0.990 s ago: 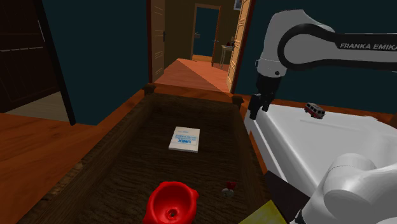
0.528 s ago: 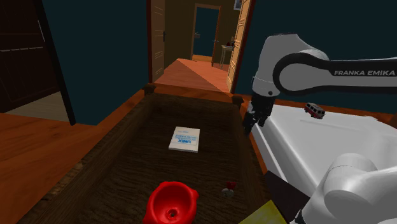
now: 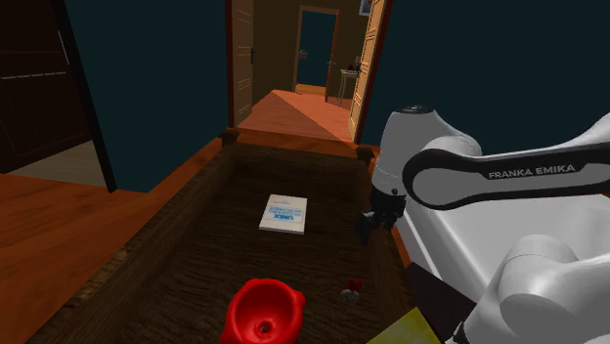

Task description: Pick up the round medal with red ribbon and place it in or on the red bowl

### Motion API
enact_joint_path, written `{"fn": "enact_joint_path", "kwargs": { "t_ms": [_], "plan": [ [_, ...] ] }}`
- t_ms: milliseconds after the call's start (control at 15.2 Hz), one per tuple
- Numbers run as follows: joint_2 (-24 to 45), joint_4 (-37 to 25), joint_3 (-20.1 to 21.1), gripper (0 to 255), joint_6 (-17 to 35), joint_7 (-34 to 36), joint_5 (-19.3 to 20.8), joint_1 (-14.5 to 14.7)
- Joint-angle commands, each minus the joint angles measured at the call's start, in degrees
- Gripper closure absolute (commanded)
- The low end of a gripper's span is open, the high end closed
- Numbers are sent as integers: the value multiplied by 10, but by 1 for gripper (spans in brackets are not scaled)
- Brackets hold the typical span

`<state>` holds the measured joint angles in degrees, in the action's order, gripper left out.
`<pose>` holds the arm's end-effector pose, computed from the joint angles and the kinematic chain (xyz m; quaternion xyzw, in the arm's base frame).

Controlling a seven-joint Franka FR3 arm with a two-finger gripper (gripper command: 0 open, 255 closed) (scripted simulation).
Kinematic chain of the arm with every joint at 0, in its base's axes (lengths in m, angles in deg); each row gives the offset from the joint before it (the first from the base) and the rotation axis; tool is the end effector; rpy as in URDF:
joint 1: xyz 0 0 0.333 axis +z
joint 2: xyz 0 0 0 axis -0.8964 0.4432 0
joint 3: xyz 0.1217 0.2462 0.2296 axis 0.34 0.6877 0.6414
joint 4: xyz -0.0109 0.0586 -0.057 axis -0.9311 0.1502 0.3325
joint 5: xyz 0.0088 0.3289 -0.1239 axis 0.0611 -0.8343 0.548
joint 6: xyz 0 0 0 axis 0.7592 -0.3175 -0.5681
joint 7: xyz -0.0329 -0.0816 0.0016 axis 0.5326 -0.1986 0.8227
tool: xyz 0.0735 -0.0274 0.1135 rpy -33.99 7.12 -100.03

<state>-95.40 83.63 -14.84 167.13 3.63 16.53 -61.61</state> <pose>0.2308 0.0562 0.4236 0.9955 -0.0835 0.0148 0.0429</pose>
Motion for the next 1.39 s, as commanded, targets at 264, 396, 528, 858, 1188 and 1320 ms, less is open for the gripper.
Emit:
{"fn": "enact_joint_path", "kwargs": {
  "t_ms": [264, 396, 528, 858, 1188, 1320],
  "plan": [
    [80, 66, 63, 0, 153, 89, -43, 19],
    [123, 78, 86, 0, 210, 120, -54, 21],
    [157, 84, 100, 0, 250, 137, -56, 18],
    [213, 94, 113, 0, 317, 145, -45, 3],
    [232, 96, 118, 0, 338, 149, -40, -4],
    [232, 96, 118, 0, 338, 149, -40, -4]
  ]
}}
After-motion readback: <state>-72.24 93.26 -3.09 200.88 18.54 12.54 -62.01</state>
